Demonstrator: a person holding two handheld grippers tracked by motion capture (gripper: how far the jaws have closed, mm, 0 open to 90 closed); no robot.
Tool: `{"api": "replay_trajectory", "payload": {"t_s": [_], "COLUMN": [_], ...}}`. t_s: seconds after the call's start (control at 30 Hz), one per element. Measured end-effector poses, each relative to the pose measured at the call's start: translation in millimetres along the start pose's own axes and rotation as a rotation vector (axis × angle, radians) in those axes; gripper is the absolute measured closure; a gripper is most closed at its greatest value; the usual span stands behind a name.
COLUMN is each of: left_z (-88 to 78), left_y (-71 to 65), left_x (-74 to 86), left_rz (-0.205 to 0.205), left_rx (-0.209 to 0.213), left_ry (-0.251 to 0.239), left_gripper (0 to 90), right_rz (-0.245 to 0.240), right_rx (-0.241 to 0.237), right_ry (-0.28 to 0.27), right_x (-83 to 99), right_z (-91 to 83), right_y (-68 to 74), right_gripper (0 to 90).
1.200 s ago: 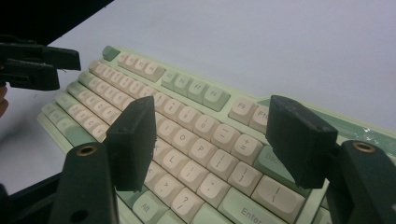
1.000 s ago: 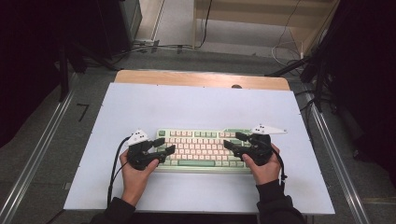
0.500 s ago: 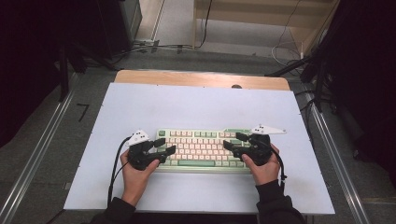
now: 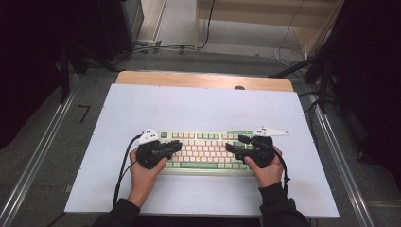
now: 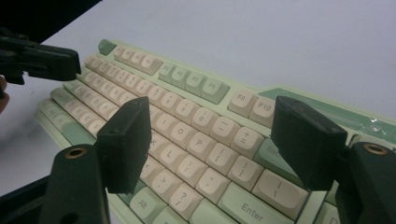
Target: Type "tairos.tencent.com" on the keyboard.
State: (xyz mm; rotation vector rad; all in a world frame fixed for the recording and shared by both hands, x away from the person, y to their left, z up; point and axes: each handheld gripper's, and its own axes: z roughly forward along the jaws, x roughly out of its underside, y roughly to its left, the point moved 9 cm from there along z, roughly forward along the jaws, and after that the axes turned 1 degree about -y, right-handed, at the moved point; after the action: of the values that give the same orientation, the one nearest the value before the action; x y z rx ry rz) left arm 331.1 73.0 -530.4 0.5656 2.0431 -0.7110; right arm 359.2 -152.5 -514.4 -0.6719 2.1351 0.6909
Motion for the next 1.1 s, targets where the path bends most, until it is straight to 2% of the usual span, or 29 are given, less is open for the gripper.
{"api": "replay_trajectory", "payload": {"t_s": [0.03, 0.17, 0.4, 0.6, 0.83, 1.1], "left_z": [3.4, 12.8, 22.6, 35.6, 44.1, 48.5], "left_y": [-1.0, -4.8, -7.0, -16.0, -20.4, -16.9], "left_x": [1.5, 2.6, -4.8, -7.5, -9.5, -5.0], "left_rz": [0.009, 0.024, 0.023, 0.04, 0.056, 0.061], "left_rx": [0.001, 0.007, 0.013, 0.035, 0.024, 0.002], "left_ry": [0.016, 0.044, 0.038, 0.05, 0.087, 0.113], "left_gripper": [89.9, 90.0, 90.0, 90.0, 90.0, 90.0], "right_rz": [0.0, -0.003, -0.006, -0.002, -0.001, -0.002], "right_rx": [-0.001, -0.002, -0.007, -0.012, -0.016, -0.016], "right_ry": [0.0, 0.002, 0.009, 0.012, 0.01, 0.008], "right_x": [0.0, 0.2, 1.2, 1.4, 1.1, 0.8], "right_z": [0.0, 0.4, 2.1, 2.4, 1.9, 2.0], "right_y": [0.2, 0.8, 2.3, 1.8, 2.3, 1.9], "right_gripper": [27.2, 27.4, 27.6, 27.8, 27.9, 27.9]}}
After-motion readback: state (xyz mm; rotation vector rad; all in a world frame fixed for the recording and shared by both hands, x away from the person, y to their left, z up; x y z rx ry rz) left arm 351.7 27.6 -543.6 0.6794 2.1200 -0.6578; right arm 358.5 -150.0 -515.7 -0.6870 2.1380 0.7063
